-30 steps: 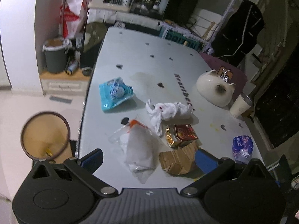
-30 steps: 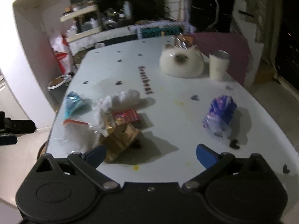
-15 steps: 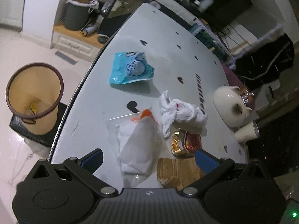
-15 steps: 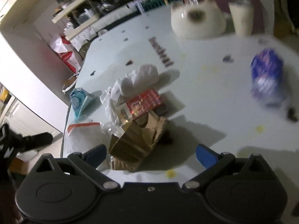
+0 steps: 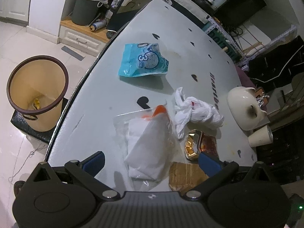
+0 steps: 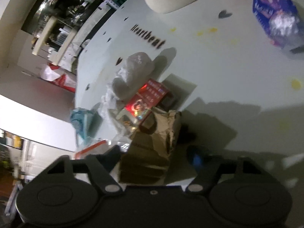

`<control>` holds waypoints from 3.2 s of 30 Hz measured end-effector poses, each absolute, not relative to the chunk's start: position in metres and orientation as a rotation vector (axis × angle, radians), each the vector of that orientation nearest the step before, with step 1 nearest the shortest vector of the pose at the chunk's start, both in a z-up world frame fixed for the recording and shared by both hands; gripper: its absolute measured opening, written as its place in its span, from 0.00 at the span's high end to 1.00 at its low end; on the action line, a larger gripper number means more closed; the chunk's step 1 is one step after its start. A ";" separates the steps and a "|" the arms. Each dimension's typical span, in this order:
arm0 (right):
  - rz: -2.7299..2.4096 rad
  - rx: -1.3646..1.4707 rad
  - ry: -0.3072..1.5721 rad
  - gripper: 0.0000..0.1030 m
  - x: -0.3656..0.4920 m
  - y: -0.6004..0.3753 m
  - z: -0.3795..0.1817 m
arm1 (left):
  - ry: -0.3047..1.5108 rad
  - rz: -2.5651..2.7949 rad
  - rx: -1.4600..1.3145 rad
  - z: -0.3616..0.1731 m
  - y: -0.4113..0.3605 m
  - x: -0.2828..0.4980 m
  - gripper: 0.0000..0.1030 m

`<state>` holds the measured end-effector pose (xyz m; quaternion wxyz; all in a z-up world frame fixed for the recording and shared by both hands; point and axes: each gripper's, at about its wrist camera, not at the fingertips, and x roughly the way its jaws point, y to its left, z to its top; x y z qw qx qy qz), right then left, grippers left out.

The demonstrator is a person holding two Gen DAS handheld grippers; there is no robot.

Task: Collect trash
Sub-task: 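Close the right tool on the brown paper while the left tool approaches the clear plastic bag, then close the left tool on the clear plastic bag while the right tool lifts the brown paper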

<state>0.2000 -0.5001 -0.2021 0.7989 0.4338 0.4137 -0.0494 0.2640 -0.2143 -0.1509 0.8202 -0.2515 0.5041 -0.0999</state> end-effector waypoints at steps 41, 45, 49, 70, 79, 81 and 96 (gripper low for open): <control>-0.025 0.698 0.901 0.54 0.180 -0.507 -0.165 | 0.982 -0.676 -0.103 -0.135 -0.240 0.324 0.32; -0.017 0.666 0.931 0.54 0.176 -0.501 -0.165 | 1.055 -0.742 -0.115 -0.146 -0.251 0.312 0.43; -0.037 0.640 0.959 0.54 0.169 -0.498 -0.166 | 1.103 -0.788 -0.190 -0.150 -0.254 0.292 0.43; -0.076 0.574 1.013 0.58 0.146 -0.498 -0.177 | 1.417 -0.963 -0.066 -0.165 -0.286 0.258 0.67; -0.059 0.601 1.006 0.40 0.132 -0.509 -0.173 | 1.490 -0.951 -0.155 -0.183 -0.278 0.246 0.86; -0.071 0.609 1.011 0.32 0.125 -0.511 -0.171 | 1.477 -0.942 -0.176 -0.181 -0.274 0.245 0.88; -0.161 0.869 1.040 0.36 0.089 -0.516 -0.195 | 1.299 -0.772 -0.295 -0.152 -0.236 0.226 0.94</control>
